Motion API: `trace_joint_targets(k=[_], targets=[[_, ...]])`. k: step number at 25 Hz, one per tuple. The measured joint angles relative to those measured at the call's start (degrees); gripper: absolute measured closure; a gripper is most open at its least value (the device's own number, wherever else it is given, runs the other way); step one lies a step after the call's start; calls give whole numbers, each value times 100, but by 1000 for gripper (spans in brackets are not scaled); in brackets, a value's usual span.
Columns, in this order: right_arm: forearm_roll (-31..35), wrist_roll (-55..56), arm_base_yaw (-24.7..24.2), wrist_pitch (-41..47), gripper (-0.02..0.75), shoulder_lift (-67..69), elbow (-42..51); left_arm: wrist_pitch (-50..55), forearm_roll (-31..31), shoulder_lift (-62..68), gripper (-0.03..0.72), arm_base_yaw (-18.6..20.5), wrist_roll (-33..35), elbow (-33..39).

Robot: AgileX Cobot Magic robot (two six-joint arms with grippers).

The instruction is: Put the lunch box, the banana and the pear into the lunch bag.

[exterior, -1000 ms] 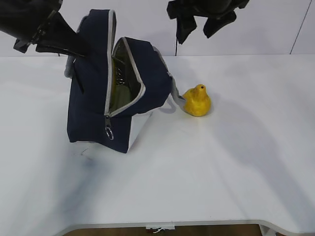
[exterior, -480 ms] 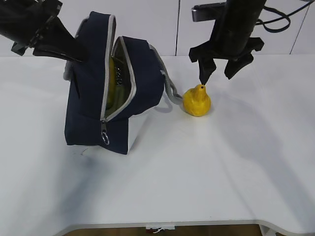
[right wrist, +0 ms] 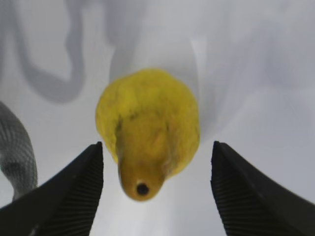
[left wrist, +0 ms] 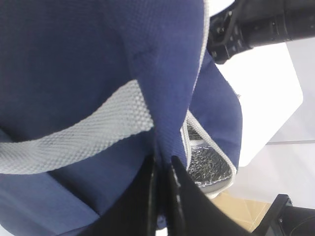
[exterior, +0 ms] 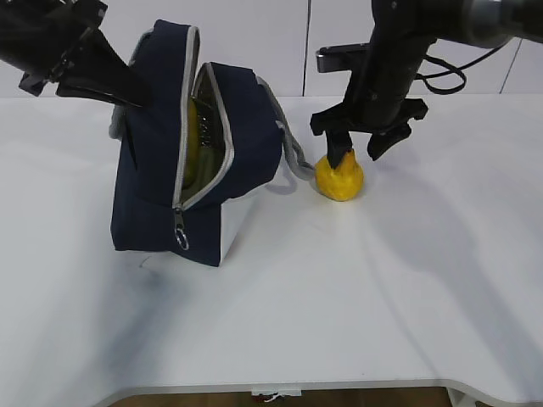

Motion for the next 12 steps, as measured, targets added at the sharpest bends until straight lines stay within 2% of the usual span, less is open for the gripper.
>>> trace_joint_targets(k=[4, 12], targets=[[24, 4, 0, -381, 195, 0, 0, 11, 0, 0, 695, 0, 0, 0], [158, 14, 0, -410, 195, 166, 0, -2, 11, 0, 695, 0, 0, 0]])
